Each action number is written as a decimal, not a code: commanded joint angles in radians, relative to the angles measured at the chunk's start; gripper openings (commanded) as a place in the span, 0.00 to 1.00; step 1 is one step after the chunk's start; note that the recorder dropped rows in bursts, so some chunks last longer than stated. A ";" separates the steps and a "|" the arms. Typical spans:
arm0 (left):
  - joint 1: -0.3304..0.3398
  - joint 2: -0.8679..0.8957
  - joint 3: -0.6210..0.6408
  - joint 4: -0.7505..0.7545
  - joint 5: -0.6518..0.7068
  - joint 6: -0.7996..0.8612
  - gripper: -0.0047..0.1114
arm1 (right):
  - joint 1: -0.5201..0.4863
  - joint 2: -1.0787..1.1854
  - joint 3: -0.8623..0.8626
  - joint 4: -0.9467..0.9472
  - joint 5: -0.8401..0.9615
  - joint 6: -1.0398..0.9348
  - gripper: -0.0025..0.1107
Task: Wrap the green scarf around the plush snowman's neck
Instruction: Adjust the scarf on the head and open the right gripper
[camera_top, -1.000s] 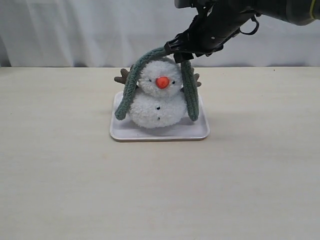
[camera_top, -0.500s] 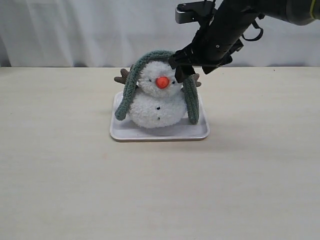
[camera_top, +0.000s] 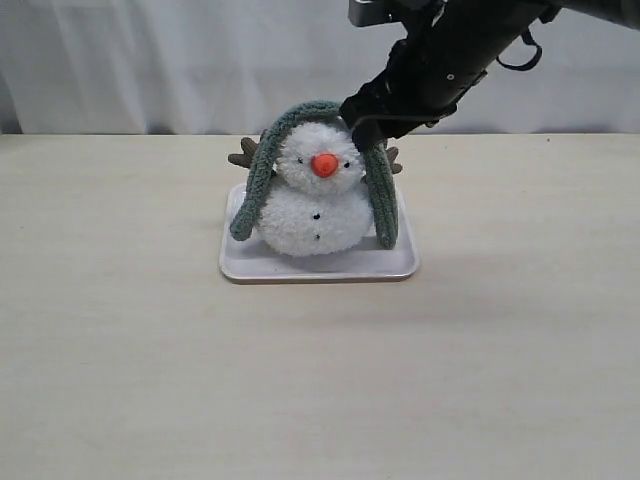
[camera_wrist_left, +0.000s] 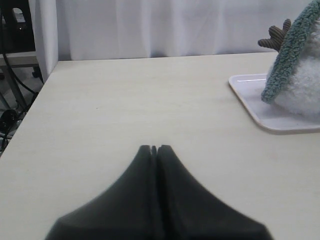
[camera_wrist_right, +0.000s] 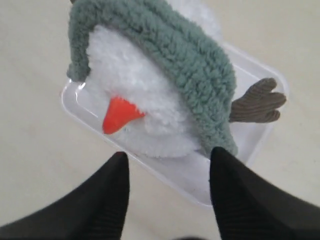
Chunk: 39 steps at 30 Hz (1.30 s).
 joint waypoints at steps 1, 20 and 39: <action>-0.002 -0.002 0.002 0.001 -0.013 -0.004 0.04 | -0.002 -0.086 0.140 0.067 -0.203 -0.093 0.28; -0.002 -0.002 0.002 0.001 -0.015 -0.004 0.04 | -0.002 0.046 -0.033 0.081 -0.164 -0.210 0.28; -0.002 -0.002 0.002 0.001 -0.015 -0.004 0.04 | -0.002 0.235 -0.141 0.031 -0.434 -0.183 0.06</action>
